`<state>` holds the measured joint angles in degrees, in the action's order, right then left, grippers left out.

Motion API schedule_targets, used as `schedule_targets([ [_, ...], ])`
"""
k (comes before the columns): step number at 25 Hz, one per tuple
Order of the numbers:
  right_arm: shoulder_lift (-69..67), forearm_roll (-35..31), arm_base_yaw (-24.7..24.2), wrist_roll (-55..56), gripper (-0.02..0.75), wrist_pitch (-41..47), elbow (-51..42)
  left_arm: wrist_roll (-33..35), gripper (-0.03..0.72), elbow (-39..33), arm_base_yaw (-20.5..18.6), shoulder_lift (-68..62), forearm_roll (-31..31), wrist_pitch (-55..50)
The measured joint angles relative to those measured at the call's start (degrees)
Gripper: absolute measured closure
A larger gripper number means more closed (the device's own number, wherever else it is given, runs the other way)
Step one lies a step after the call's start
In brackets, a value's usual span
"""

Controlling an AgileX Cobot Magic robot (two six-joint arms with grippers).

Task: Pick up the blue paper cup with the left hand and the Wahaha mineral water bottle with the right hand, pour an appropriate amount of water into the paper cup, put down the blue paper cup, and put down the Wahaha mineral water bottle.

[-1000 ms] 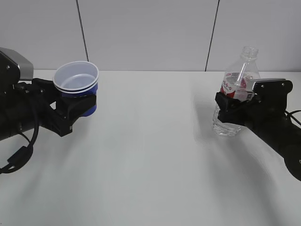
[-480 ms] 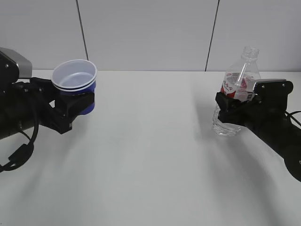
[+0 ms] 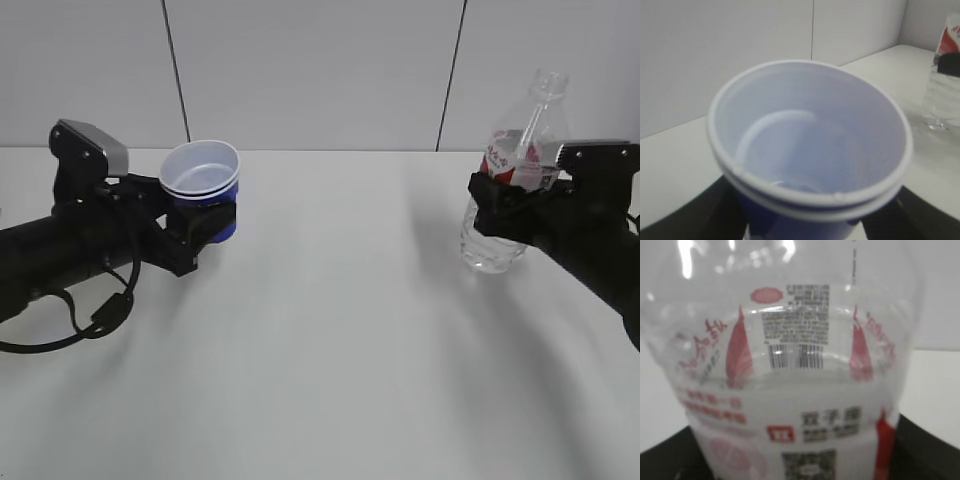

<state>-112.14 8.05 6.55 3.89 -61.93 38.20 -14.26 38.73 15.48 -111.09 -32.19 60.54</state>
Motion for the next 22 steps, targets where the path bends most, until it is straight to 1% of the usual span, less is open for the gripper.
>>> schedule_targets([
  [3, 3.32, -0.45, 0.0, 0.14, 0.25, 1.32, -0.13, -2.7, 0.211, 4.0, 0.0, -3.53, -4.87, 1.26],
  [5, 4.83, -0.91, 0.0, 0.14, 0.25, 1.63, -0.13, -5.89, 0.211, 6.52, 0.0, -4.61, -8.85, 1.5],
  [7, 6.23, -1.4, 0.0, -0.63, 0.25, 2.49, -0.13, -9.83, 0.211, 8.64, 0.0, -5.05, -14.12, 1.7],
  [10, 7.66, -1.63, 0.0, -3.89, 0.25, 4.14, 0.48, -16.89, 0.211, 11.52, 0.0, -5.31, -24.09, 2.23],
  [13, 8.86, -1.24, 0.0, -6.85, 0.251, 7.0, 2.81, -22.38, 0.211, 13.45, 0.0, -5.31, -31.23, 3.26],
  [16, 9.38, 0.88, 0.0, -11.31, 0.251, 10.71, 6.21, -25.61, 0.211, 14.41, 0.0, -5.31, -35.58, 4.73],
  [22, 9.32, 5.18, 0.0, -18.86, 0.252, 16.37, 13.52, -26.81, 0.211, 14.51, 2.62, -5.31, -37.55, 5.0],
])
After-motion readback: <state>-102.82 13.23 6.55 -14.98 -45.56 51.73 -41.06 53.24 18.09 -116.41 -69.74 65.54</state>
